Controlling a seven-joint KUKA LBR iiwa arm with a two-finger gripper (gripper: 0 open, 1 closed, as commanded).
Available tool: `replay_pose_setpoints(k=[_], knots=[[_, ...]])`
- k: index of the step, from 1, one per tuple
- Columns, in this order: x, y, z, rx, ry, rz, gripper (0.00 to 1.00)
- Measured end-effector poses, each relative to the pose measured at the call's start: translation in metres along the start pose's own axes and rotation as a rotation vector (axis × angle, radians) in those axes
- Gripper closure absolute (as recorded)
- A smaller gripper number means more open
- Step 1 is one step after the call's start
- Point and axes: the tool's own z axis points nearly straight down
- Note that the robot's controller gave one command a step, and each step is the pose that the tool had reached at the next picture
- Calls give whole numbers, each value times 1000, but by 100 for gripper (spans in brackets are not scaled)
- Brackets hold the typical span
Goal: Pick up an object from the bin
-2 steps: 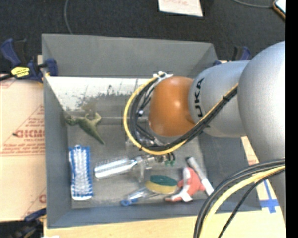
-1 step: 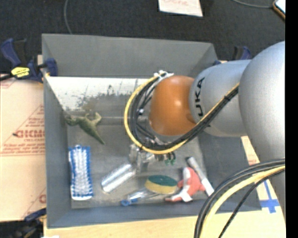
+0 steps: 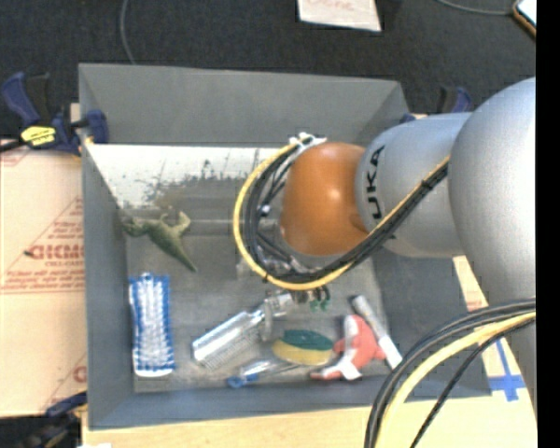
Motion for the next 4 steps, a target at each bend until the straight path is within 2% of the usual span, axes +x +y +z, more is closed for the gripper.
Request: replay_pose_setpoints(k=[1,2,3,4], knots=[[0,0,0,0,0,0,0],[-5,34,19,1,1,-396,0],[53,24,19,1,-6,9,100],[53,24,19,1,-6,8,100]])
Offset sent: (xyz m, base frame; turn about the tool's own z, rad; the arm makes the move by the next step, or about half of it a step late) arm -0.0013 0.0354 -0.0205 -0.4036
